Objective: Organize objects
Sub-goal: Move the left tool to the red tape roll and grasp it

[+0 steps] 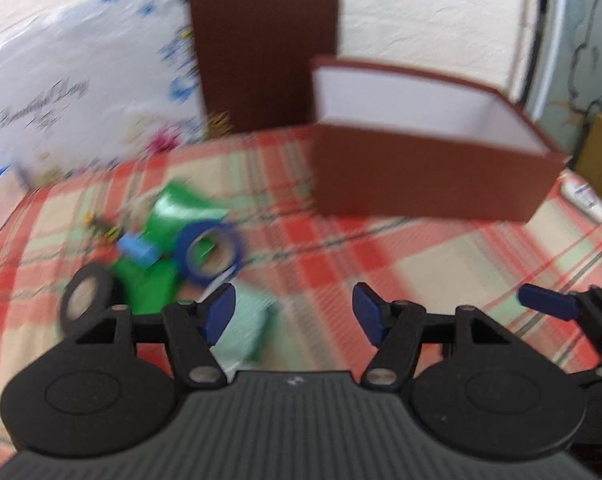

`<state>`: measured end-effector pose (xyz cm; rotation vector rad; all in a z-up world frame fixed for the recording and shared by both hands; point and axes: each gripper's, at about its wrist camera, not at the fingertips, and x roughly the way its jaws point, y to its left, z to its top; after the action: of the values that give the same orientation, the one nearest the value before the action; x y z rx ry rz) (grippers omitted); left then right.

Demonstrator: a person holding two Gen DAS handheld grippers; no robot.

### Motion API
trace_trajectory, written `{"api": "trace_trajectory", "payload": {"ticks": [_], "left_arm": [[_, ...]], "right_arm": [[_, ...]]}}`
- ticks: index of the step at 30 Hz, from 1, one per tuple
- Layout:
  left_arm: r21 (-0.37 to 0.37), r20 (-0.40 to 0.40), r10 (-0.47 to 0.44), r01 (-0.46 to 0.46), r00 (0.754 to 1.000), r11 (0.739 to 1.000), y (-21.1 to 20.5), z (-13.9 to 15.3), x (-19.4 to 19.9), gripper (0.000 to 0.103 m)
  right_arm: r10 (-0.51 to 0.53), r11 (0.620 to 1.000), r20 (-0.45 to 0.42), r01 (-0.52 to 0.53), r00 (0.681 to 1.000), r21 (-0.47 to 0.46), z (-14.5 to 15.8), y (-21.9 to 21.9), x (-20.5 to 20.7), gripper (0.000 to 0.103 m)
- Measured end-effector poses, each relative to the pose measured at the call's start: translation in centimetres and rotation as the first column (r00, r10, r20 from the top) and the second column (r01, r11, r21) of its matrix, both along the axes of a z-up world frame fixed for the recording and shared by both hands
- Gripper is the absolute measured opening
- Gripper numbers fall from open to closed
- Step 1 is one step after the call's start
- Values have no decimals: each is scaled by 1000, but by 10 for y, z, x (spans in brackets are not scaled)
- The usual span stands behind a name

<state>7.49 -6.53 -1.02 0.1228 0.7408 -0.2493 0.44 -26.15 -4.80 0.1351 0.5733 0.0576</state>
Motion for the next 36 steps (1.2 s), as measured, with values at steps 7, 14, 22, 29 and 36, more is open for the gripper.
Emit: {"api": "trace_trajectory", "payload": {"ticks": [7, 14, 22, 29, 36], "left_arm": [[17, -41, 178, -178, 983, 984, 89, -27, -11, 67], [-49, -68, 256, -260, 964, 965, 147, -35, -12, 73], [-132, -94, 257, -268, 962, 954, 167, -40, -15, 76], [-158, -109, 212, -227, 971, 961, 173, -34, -16, 60], [-195, -141, 138, -164, 980, 967, 165, -39, -16, 45]], "right_arm": [[143, 987, -90, -149, 986, -65, 1, 66, -3, 91], [238, 958, -149, -257, 960, -126, 7, 111, 8, 90], [327, 924, -139, -348, 935, -159, 4, 150, 21, 89], [444, 864, -112, -458, 889, -209, 7, 190, 34, 86], [464, 870, -100, -474, 880, -136, 5, 207, 64, 72]]}}
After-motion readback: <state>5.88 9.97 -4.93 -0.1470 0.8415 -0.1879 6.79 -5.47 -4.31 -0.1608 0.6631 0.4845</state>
